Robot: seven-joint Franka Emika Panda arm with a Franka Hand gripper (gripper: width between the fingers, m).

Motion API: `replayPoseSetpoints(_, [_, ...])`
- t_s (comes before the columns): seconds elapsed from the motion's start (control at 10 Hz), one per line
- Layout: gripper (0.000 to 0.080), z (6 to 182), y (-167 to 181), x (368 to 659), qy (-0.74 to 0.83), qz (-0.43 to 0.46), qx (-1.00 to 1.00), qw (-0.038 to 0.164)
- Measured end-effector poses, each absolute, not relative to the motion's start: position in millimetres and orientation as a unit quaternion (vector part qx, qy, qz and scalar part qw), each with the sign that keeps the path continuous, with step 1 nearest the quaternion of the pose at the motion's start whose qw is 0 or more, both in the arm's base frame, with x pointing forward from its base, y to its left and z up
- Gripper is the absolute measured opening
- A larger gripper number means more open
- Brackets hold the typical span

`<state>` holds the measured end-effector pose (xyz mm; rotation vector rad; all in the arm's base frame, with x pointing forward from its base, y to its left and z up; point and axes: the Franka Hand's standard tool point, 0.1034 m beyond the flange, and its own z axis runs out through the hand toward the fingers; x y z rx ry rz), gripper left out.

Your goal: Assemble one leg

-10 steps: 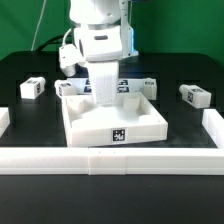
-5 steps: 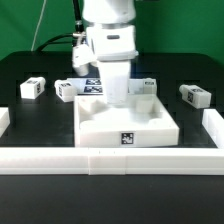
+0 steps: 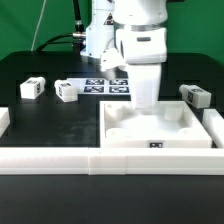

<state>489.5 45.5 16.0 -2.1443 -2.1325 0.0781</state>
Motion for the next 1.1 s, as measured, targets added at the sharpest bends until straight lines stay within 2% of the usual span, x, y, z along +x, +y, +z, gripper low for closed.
replayPoseSetpoints(0.3, [0.0065, 15.9, 47, 499, -0.703, 0.025, -0.708, 0.06])
replayPoseSetpoints(0.5, [0.0065, 16.5, 63, 501, -0.688, 0.024, -0.723, 0.057])
replayPoseSetpoints(1.1, [0.0065, 16.1, 63, 501, -0.679, 0.027, -0.732, 0.052])
